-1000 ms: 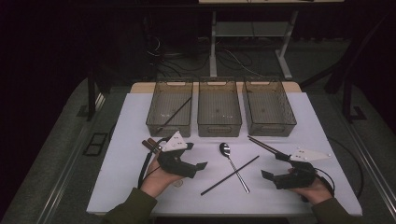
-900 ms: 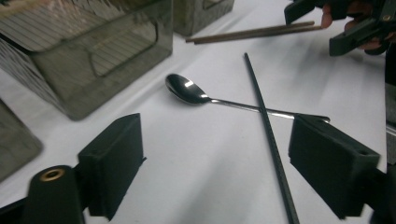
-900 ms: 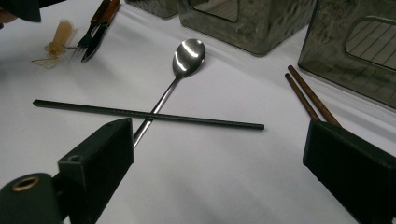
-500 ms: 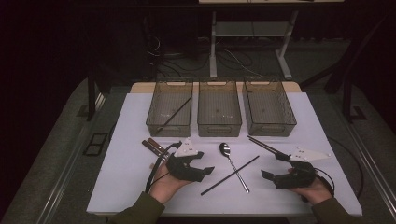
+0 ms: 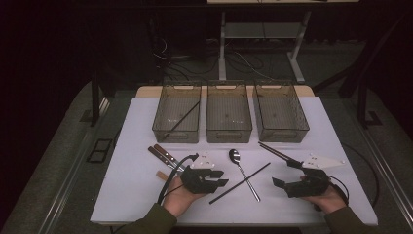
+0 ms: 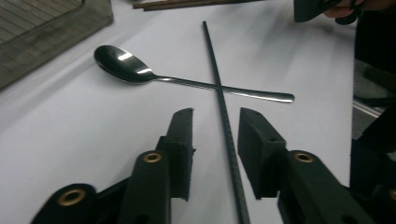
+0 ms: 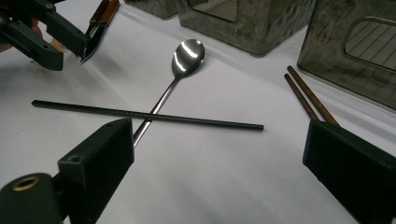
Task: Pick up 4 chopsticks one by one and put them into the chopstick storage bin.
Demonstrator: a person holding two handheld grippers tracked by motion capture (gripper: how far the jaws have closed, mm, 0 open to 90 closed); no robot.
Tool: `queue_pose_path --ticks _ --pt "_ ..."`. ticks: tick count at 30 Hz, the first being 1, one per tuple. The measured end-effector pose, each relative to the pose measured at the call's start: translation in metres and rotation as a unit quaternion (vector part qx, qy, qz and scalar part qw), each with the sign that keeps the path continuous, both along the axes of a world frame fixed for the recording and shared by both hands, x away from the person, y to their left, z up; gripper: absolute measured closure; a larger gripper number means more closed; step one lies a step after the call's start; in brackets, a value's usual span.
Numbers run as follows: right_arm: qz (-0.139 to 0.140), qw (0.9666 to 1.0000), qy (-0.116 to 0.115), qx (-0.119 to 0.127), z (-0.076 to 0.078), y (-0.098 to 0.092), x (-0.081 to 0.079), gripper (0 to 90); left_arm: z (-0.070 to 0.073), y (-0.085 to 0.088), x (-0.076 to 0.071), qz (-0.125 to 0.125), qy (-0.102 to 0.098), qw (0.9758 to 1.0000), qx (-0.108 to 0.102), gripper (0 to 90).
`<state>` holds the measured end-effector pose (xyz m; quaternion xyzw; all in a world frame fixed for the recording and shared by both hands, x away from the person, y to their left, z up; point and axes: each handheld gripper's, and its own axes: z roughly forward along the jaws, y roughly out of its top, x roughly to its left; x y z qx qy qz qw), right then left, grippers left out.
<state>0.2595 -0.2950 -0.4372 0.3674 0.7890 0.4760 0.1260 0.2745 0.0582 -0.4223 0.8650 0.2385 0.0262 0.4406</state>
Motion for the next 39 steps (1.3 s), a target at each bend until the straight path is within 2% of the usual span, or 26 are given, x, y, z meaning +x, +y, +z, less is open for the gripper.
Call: queue_pose_path --ticks 7,12,18,20,23,26,28,32,34,35,36,39 --pt "0.001 1.0 0.001 -0.001 0.0 0.0 0.0 8.7 -0.01 -0.009 -0.002 -0.011 0.018 0.9996 0.019 74.0" --pt "0.003 1.0 0.0 -0.002 0.0 0.001 0.0 8.7 -0.016 -0.013 -0.002 -0.018 0.031 0.999 0.026 76.3" --pt "0.004 1.0 -0.001 -0.003 0.0 0.001 -0.001 8.7 -0.022 -0.019 -0.004 -0.021 0.033 0.9986 0.036 78.3" --pt "0.006 1.0 -0.005 0.0 0.002 0.002 -0.001 8.7 -0.023 -0.019 -0.002 -0.028 0.028 0.9984 0.041 78.4" --pt "0.007 0.9999 -0.002 -0.008 0.0 0.004 0.0 8.7 -0.025 -0.02 -0.003 -0.029 0.03 0.9982 0.043 78.7" --pt "0.006 1.0 -0.002 -0.001 0.001 0.003 0.0 8.7 -0.028 -0.022 -0.005 -0.027 0.037 0.9979 0.045 79.4" --pt "0.007 1.0 -0.001 -0.003 0.0 0.003 0.0 8.7 -0.028 -0.022 -0.005 -0.029 0.03 0.9979 0.05 80.1" --pt "0.007 1.0 -0.001 -0.003 0.001 0.004 0.0 8.7 -0.029 -0.022 -0.005 -0.028 0.021 0.9981 0.051 83.1" --pt "0.006 1.0 -0.001 -0.002 0.001 0.004 0.0 8.7 -0.03 -0.022 -0.007 -0.02 0.029 0.9982 0.048 83.8" --pt "0.006 1.0 -0.001 -0.002 0.001 0.004 0.0 8.7 -0.03 -0.022 -0.005 -0.026 0.023 0.9981 0.051 84.2" --pt "0.006 1.0 0.0 -0.002 0.001 0.004 0.0 8.7 -0.03 -0.022 -0.006 -0.019 0.03 0.9983 0.047 84.4" --pt "0.006 1.0 0.0 -0.003 0.0 0.004 0.0 8.7 -0.03 -0.022 -0.006 -0.014 0.031 0.9985 0.042 84.9"
